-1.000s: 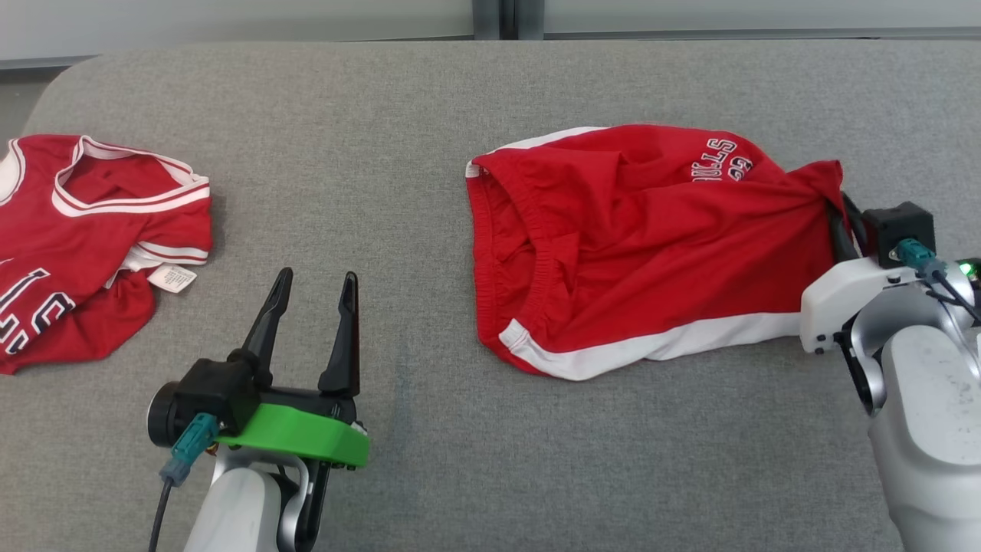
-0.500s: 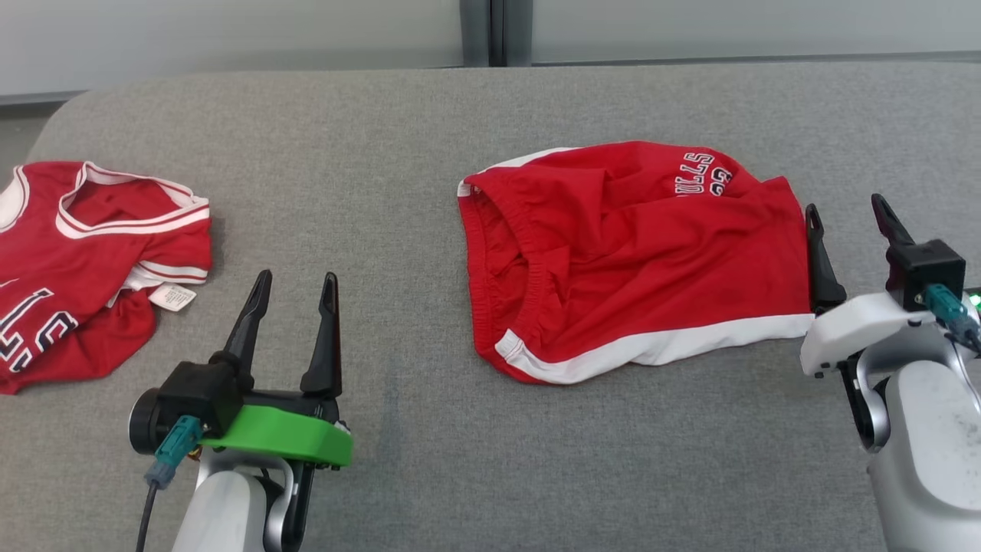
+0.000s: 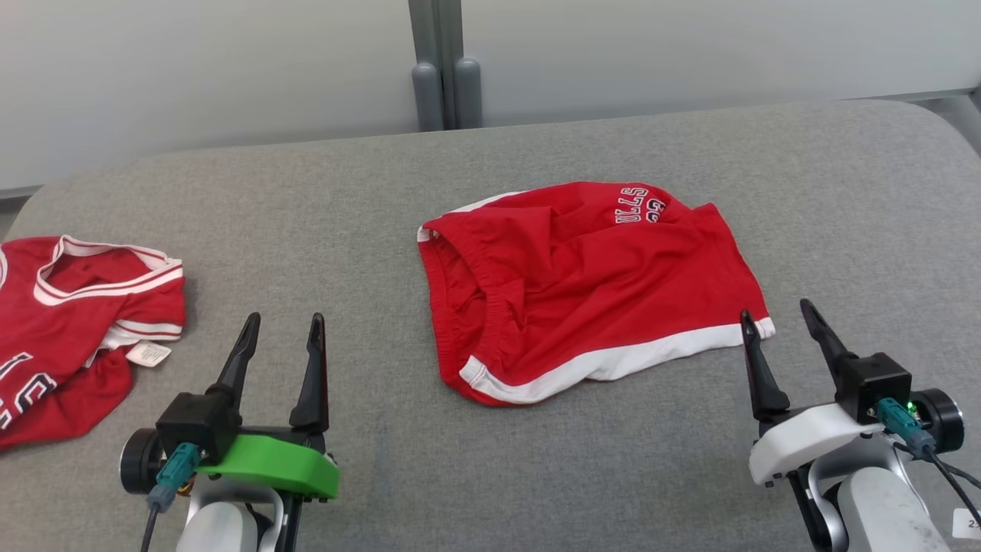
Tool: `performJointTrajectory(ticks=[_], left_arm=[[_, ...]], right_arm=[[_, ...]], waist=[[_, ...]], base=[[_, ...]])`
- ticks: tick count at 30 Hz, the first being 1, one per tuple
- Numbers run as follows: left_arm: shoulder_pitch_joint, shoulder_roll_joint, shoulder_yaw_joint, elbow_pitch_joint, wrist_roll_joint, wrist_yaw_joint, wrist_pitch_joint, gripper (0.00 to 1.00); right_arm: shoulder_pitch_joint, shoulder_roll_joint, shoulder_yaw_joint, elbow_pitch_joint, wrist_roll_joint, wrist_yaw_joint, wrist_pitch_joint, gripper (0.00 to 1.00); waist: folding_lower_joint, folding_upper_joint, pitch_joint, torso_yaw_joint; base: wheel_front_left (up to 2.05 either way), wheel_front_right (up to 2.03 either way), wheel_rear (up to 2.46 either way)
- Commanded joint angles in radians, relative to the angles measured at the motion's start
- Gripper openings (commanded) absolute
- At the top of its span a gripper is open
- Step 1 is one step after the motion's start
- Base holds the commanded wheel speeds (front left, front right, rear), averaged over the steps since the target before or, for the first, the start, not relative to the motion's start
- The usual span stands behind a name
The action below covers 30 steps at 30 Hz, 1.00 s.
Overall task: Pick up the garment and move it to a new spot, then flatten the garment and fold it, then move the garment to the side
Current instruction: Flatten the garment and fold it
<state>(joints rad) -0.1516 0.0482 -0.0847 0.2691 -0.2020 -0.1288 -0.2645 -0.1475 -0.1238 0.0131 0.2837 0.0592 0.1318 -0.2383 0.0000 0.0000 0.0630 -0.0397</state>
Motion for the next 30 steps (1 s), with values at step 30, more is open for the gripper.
performJointTrajectory(ticks=[30], left_arm=[[0.015,0.004,-0.033,0.07,-0.007,-0.001,0.0,1.0]], right_arm=[[0.011,0.036,-0.06,-0.024,0.026,-0.002,-0.001,1.0]], waist=[[0.0,0.0,0.001,-0.039]], base=[[0.0,0.0,0.0]])
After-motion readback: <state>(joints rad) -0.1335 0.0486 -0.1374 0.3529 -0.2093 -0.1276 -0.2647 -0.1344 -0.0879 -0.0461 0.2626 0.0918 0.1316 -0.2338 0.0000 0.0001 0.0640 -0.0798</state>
